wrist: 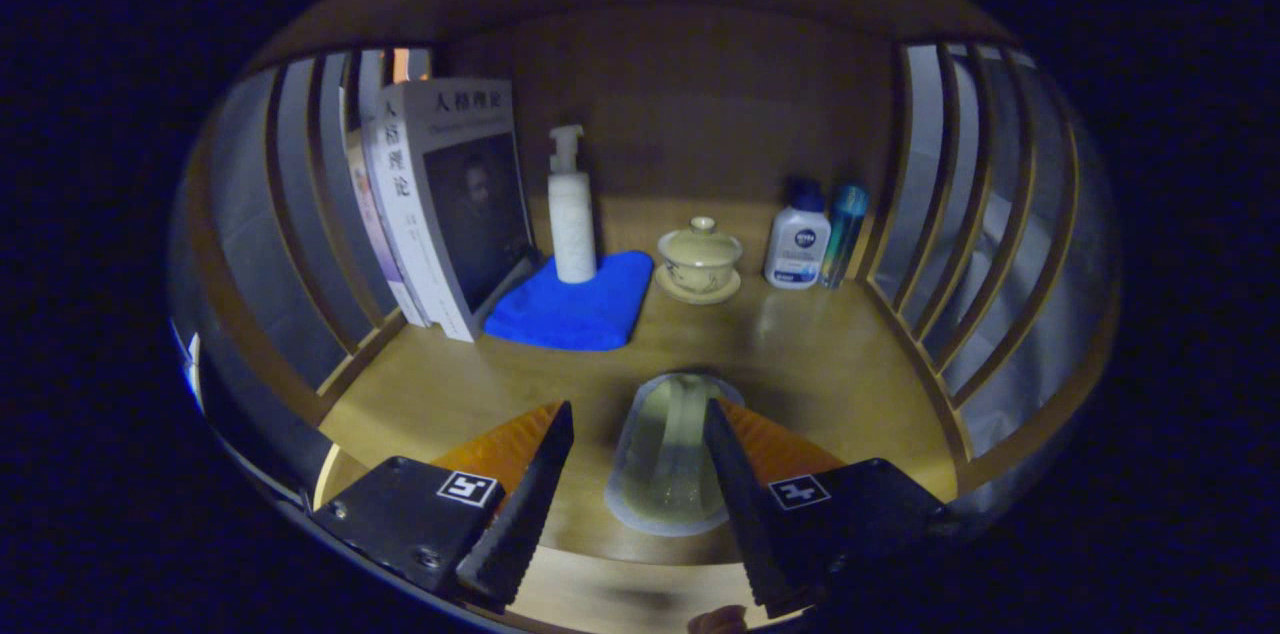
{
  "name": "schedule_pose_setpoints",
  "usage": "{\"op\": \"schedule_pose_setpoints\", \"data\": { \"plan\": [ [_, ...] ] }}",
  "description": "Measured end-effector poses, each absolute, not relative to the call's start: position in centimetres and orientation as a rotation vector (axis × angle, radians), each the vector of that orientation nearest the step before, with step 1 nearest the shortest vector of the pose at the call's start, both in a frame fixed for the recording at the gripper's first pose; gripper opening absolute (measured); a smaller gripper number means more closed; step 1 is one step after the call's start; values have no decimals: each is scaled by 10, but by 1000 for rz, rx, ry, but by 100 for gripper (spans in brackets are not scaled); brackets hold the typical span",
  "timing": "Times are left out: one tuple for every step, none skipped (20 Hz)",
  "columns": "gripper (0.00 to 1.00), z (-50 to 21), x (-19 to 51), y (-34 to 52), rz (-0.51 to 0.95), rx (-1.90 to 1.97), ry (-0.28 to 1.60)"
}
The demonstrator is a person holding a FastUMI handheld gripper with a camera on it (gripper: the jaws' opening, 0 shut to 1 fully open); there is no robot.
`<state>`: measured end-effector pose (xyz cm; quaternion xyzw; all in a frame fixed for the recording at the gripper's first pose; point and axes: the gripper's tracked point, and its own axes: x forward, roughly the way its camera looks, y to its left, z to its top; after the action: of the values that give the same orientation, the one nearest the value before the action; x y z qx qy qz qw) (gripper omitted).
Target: Pull open the drawer, take out the items inside it, and place them on the countertop above the cabinet.
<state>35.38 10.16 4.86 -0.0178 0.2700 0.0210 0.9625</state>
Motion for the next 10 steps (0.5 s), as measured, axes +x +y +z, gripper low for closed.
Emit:
{"op": "schedule_pose_setpoints", "data": {
  "plan": [
    [84,57,342,104,53,-39,496],
    [84,67,333,109,59,-36,437],
    [84,77,315,112,66,-38,373],
    [84,86,301,114,73,-37,319],
    [84,92,279,114,74,-43,265],
    [93,96,257,114,71,-49,235],
    [100,102,233,115,69,-32,176],
    [100,106,208,118,81,-24,122],
    [100,110,185,120,93,-25,65],
    [100,110,165,118,88,-26,16]
  ]
}}
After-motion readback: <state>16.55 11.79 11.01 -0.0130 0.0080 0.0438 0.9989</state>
